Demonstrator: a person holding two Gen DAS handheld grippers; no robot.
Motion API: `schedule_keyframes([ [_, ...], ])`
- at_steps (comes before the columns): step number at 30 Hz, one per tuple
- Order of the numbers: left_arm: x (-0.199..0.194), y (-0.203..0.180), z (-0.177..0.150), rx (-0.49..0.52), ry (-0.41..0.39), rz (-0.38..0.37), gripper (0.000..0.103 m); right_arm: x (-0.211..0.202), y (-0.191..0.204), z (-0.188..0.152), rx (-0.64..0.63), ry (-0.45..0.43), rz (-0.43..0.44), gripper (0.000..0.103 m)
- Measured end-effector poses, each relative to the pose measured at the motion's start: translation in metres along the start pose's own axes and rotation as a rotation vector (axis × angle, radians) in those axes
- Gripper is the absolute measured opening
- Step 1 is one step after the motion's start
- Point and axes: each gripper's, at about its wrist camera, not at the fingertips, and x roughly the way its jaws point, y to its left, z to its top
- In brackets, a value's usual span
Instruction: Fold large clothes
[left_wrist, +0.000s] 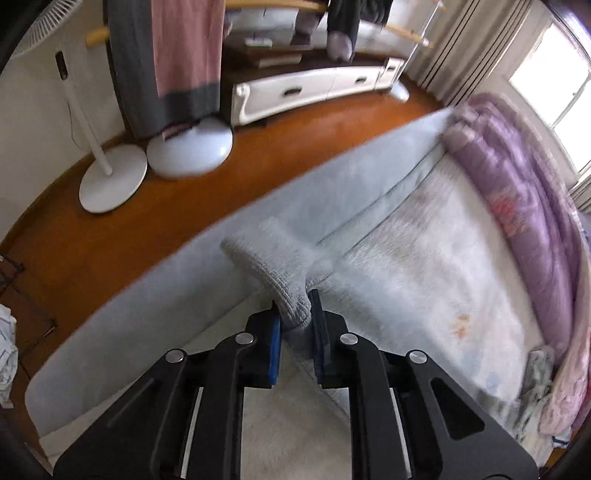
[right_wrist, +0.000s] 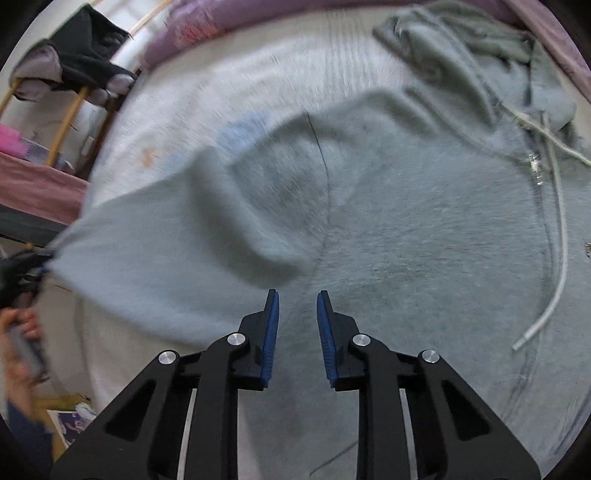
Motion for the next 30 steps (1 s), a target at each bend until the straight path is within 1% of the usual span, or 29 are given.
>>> schedule_keyframes([
  [1, -0.016, -0.006, 0.0, 0.017, -0.028, -0.005, 0.013, 0.015, -0.005, 0.0, 0.024, 0.039, 0.01, 0.02],
  [3, -0.045, -0.03, -0.006, 0.098, -0.077, -0.027, 0.013, 0.025, -0.011, 0.0, 0.031, 0.047, 0.021, 0.018],
  [5, -0.072, -0.059, -0.014, 0.191, -0.136, -0.028, 0.013, 0.018, -0.015, 0.002, 0.048, 0.047, 0.06, 0.018],
  [6, -0.09, -0.078, -0.021, 0.234, -0.172, -0.044, 0.013, 0.01, -0.019, 0.001, 0.048, 0.038, 0.084, 0.018],
  [8, -0.121, -0.113, -0.035, 0.286, -0.225, -0.089, 0.013, -0.013, -0.035, 0.0, 0.055, 0.007, 0.102, 0.019],
  [10, -0.148, -0.157, -0.055, 0.341, -0.268, -0.146, 0.013, -0.043, -0.057, -0.001, 0.075, -0.047, 0.119, 0.019],
  [12, -0.169, -0.213, -0.086, 0.421, -0.3, -0.209, 0.013, -0.083, -0.092, -0.001, 0.088, -0.12, 0.105, 0.024],
  [13, -0.175, -0.243, -0.103, 0.46, -0.309, -0.226, 0.013, -0.11, -0.115, 0.0, 0.085, -0.172, 0.084, 0.024],
  [14, -0.179, -0.267, -0.12, 0.492, -0.31, -0.251, 0.013, -0.126, -0.13, 0.0, 0.078, -0.202, 0.066, 0.024],
  [15, -0.18, -0.291, -0.135, 0.52, -0.307, -0.281, 0.013, -0.15, -0.152, 0.0, 0.072, -0.245, 0.044, 0.024],
  [16, -0.183, -0.327, -0.164, 0.569, -0.304, -0.308, 0.013, -0.176, -0.173, -0.002, 0.073, -0.287, 0.018, 0.024],
  [17, -0.182, -0.351, -0.185, 0.602, -0.289, -0.321, 0.013, -0.197, -0.195, -0.002, 0.077, -0.316, -0.015, 0.024],
  [18, -0.18, -0.379, -0.21, 0.632, -0.26, -0.353, 0.013, -0.215, -0.214, -0.003, 0.084, -0.341, -0.041, 0.024],
  [19, -0.178, -0.399, -0.23, 0.648, -0.239, -0.381, 0.013, -0.238, -0.237, -0.005, 0.096, -0.375, -0.069, 0.028],
  [20, -0.173, -0.42, -0.252, 0.668, -0.208, -0.401, 0.013, -0.251, -0.255, -0.007, 0.106, -0.398, -0.098, 0.04],
  [21, -0.167, -0.449, -0.283, 0.711, -0.165, -0.407, 0.013, -0.27, -0.279, -0.009, 0.127, -0.424, -0.139, 0.047],
  [22, -0.163, -0.467, -0.304, 0.739, -0.15, -0.407, 0.013, -0.287, -0.304, -0.011, 0.152, -0.451, -0.173, 0.055],
  [24, -0.148, -0.507, -0.355, 0.802, -0.093, -0.413, 0.013, -0.313, -0.351, -0.015, 0.2, -0.476, -0.234, 0.061],
  [25, -0.138, -0.52, -0.375, 0.825, -0.072, -0.405, 0.013, -0.326, -0.377, -0.017, 0.233, -0.481, -0.269, 0.066],
  [26, -0.127, -0.535, -0.398, 0.861, -0.036, -0.386, 0.013, -0.333, -0.394, -0.018, 0.261, -0.487, -0.287, 0.069],
  [27, -0.118, -0.541, -0.413, 0.88, -0.001, -0.382, 0.013, -0.344, -0.419, -0.019, 0.303, -0.497, -0.302, 0.071],
  [28, -0.108, -0.549, -0.433, 0.888, 0.04, -0.382, 0.013, -0.35, -0.436, -0.02, 0.329, -0.499, -0.311, 0.075],
  [30, -0.089, -0.568, -0.469, 0.93, 0.096, -0.347, 0.013, -0.359, -0.484, -0.022, 0.413, -0.511, -0.349, 0.078],
])
